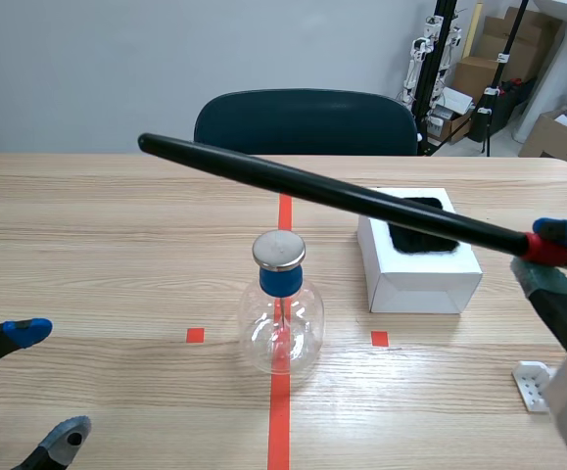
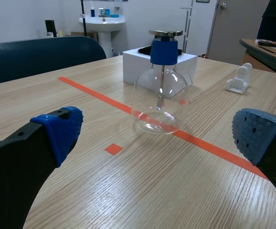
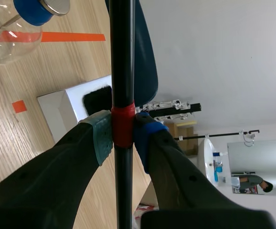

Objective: Do the electroscope experiment. move the rod toward and away from the electroscope

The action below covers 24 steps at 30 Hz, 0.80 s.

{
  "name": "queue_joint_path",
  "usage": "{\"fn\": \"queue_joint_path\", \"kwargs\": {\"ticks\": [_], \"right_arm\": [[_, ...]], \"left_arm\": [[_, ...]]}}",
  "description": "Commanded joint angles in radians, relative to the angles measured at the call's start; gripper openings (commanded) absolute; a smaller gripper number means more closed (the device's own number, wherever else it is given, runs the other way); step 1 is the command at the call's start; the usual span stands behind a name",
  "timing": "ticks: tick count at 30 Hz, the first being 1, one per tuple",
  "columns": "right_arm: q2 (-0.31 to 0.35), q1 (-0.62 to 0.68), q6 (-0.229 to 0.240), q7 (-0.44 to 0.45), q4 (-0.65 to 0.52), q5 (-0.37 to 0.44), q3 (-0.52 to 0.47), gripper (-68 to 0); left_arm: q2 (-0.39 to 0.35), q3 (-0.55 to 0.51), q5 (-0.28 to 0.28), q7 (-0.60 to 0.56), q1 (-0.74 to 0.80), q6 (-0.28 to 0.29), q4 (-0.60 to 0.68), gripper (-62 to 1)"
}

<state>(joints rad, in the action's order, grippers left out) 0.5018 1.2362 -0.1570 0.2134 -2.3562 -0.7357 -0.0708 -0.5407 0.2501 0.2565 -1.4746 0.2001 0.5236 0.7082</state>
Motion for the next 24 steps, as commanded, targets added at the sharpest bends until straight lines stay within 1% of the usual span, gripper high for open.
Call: {"fn": "queue_joint_path", "kwargs": {"ticks": [1,24], "right_arm": [[0.002,-0.015,-0.015,0.015,-0.005,0.003,-0.002,-63.8],[0.002,-0.023,-0.008,0.042,-0.005,-0.001,-0.002,-63.8]], "left_arm": [[-0.011,-0.007,-0.012,-0.018,-0.001,-0.005,0.005,1.4],[-0.011,-0.007,-0.012,-0.018,-0.001,-0.005,0.005,1.4]]}}
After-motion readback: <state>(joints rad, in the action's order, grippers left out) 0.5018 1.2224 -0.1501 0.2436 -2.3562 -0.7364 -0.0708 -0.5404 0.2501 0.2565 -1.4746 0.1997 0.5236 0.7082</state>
